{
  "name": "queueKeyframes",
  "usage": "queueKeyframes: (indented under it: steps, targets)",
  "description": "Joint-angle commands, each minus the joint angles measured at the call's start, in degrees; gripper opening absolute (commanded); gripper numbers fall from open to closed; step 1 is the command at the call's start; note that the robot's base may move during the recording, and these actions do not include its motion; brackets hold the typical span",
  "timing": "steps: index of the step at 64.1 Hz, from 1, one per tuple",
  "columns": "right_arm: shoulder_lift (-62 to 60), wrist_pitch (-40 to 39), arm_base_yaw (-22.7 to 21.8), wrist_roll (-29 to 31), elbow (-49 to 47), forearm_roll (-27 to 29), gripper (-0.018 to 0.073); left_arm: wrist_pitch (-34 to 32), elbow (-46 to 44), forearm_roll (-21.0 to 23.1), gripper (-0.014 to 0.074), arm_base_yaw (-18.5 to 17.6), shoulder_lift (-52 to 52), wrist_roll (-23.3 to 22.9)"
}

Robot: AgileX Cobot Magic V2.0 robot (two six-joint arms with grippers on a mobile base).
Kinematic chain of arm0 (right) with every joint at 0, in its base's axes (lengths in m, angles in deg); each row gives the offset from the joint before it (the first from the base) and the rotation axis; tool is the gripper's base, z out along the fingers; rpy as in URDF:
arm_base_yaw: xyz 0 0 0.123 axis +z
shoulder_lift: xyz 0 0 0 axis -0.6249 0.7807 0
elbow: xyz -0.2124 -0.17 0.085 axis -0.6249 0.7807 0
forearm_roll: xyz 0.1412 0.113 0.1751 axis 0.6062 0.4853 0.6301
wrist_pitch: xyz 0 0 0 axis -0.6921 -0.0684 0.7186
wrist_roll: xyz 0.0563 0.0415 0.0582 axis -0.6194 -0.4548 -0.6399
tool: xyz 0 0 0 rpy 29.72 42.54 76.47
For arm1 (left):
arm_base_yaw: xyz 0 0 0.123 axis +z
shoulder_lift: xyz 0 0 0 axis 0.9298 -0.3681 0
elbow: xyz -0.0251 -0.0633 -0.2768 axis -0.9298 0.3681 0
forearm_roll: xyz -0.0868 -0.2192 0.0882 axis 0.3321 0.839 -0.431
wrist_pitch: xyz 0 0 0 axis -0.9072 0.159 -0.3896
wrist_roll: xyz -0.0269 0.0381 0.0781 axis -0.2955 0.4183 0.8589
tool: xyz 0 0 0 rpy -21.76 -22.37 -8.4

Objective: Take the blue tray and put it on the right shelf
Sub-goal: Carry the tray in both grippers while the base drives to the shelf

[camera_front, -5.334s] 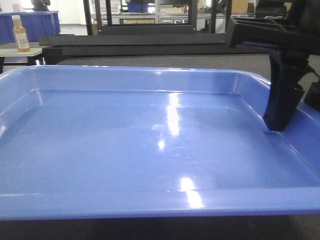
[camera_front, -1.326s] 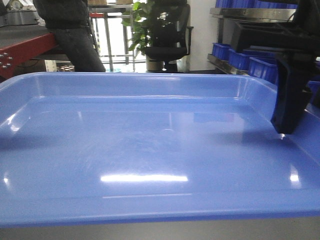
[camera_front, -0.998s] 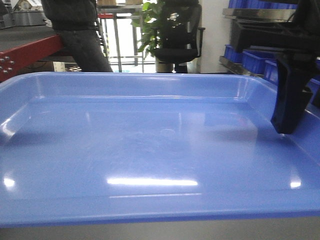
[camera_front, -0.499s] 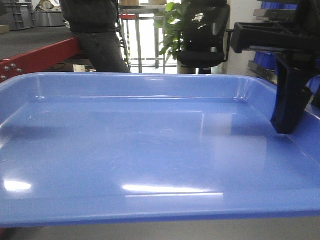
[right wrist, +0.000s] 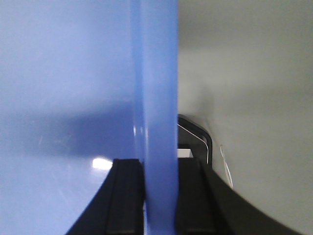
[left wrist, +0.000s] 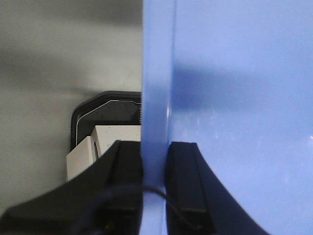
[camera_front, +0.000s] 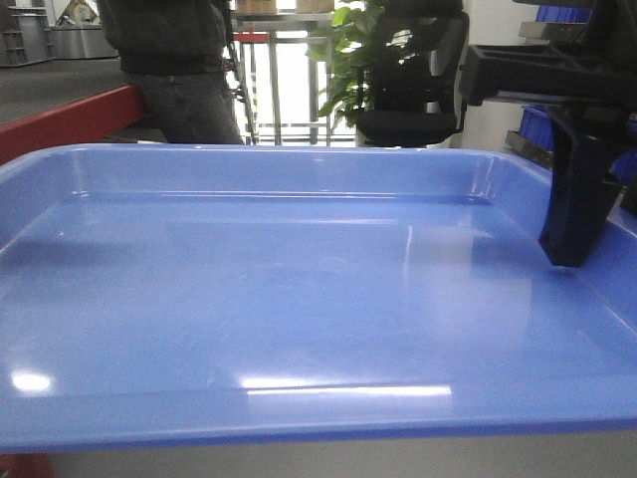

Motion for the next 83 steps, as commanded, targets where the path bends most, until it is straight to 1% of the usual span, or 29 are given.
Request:
queueKeyframes:
  steps: [1, 83]
  targets:
    - [-1.75, -3.53, -0.13, -0.43, -1.7, 1.52, 0.0168, -2.11, -2.01, 5.4, -0.001, -0.48, 1.12, -0.14]
    - [-1.7, -3.54, -0.13, -0.43, -1.7, 1.52, 0.0168, -2.11, -2.01, 5.4, -0.001, -0.48, 1.12, -0.14]
